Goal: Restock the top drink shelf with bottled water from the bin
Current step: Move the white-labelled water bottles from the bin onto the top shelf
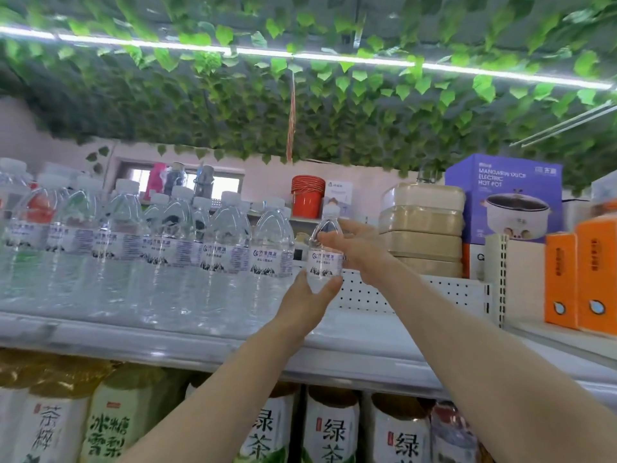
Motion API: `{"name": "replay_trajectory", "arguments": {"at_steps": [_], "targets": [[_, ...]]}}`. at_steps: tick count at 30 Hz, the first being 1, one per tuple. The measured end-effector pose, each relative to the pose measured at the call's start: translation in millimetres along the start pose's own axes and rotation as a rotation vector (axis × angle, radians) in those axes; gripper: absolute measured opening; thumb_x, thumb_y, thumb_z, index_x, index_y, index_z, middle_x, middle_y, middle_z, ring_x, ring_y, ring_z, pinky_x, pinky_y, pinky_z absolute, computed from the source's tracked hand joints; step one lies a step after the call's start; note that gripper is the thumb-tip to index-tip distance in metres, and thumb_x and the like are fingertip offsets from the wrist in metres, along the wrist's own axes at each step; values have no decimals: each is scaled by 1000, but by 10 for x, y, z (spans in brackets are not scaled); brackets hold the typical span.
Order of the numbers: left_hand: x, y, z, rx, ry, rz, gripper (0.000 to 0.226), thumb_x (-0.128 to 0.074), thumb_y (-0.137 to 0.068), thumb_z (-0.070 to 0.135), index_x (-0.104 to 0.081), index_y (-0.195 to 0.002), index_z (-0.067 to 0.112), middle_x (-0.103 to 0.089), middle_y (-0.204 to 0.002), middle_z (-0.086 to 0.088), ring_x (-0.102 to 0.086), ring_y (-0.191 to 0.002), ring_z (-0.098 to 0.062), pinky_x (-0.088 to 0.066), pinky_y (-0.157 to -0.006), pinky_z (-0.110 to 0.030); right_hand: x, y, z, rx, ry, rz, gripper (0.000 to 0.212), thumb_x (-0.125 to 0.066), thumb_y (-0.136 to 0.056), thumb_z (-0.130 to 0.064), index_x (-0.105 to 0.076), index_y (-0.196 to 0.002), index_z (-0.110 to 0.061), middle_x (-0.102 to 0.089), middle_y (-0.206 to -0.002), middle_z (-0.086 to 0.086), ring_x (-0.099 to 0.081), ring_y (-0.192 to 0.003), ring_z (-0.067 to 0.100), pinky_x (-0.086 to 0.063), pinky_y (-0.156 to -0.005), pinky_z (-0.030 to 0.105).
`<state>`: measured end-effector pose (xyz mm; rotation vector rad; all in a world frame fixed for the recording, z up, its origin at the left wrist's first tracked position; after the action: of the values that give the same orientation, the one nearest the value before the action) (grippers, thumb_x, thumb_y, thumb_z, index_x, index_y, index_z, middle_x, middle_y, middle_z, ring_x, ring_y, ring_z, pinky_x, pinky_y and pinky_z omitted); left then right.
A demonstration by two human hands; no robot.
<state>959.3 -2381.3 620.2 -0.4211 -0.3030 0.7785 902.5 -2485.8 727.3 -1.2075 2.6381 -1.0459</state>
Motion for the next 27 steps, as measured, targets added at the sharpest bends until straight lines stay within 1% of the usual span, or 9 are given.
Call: {"name": "replay_trajectory", "arguments": {"at_steps": [3, 6, 11, 15, 16, 18, 21, 24, 27], "targets": [[3, -19, -52, 29, -30, 13, 99, -57, -86, 68, -8, -160, 24, -12, -166, 2, -18, -151, -24, -24, -116, -44, -49, -56, 86, 4, 11, -21, 31, -83, -84, -21, -75, -113, -23, -79, -98, 3, -77, -89, 19, -62, -72, 37], [18, -35, -76, 50, -47, 21, 99, -55, -87, 68, -7, -160, 22, -11, -166, 1, -17, -151, -24, -23, -117, -43, -75, -86, 156, -5, 13, -34, 32, -85, -82, -24, -75, -113, -28, -79, -97, -1, -77, -85, 13, -58, -66, 30], [8, -38, -93, 70, -76, 14, 100, -55, -87, 69, -5, -160, 23, -9, -167, 1, -16, -151, -25, -23, -117, -44, -85, -115, 185, -11, 9, -36, 27, -87, -80, -27, -77, -103, -34, -79, -94, -2, -77, -86, 14, -59, -66, 31], [23, -31, -102, 76, -97, 20, 101, -55, -87, 69, -3, -160, 22, -8, -167, 1, -15, -152, -25, -22, -118, -44, -138, -120, 192, -1, -6, -55, 33, -87, -79, -27, -75, -110, -32, -79, -90, -6, -76, -80, 7, -57, -57, 24], [29, -24, -99, 75, -104, 23, 101, -55, -87, 69, -4, -160, 22, -9, -167, 1, -16, -152, -24, -22, -117, -43, -144, -120, 197, 0, -9, -55, 35, -88, -79, -27, -75, -111, -33, -79, -90, -7, -76, -80, 6, -57, -58, 25], [35, -13, -95, 74, -119, 24, 100, -54, -87, 69, -4, -160, 22, -9, -167, 1, -16, -151, -24, -23, -117, -43, -135, -122, 219, -5, -18, -42, 38, -89, -77, -27, -73, -111, -37, -79, -96, -4, -76, -85, 11, -59, -72, 36], [29, 2, -89, 75, -162, 17, 100, -52, -87, 71, -4, -160, 22, -11, -166, 0, -17, -151, -24, -24, -117, -42, -126, -95, 222, 14, -20, -32, 39, -89, -77, -28, -74, -110, -40, -77, -107, 3, -74, -98, 18, -56, -93, 51], [30, 15, -80, 73, -180, 17, 100, -52, -87, 71, -4, -160, 21, -12, -166, 0, -17, -151, -24, -23, -117, -41, -137, -49, 211, 22, -23, -19, 33, -89, -77, -30, -73, -100, -47, -74, -116, 6, -69, -111, 26, -50, -102, 59], [30, 33, -67, 88, -186, 14, 99, -51, -88, 70, -4, -160, 22, -13, -166, -1, -18, -151, -24, -23, -117, -42, -137, -23, 213, 6, -5, 6, 39, -88, -78, -31, -70, -109, -45, -74, -118, 4, -66, -115, 27, -48, -104, 60]]}}
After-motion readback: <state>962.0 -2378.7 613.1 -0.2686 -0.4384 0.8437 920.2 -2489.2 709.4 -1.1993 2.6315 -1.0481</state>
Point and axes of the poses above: each hand's wrist, its own y-axis away from the middle knuckle, its own x-axis out of the back of the hand, z = x × y, the point moved 10 cm from there along -y, towards the middle knuckle
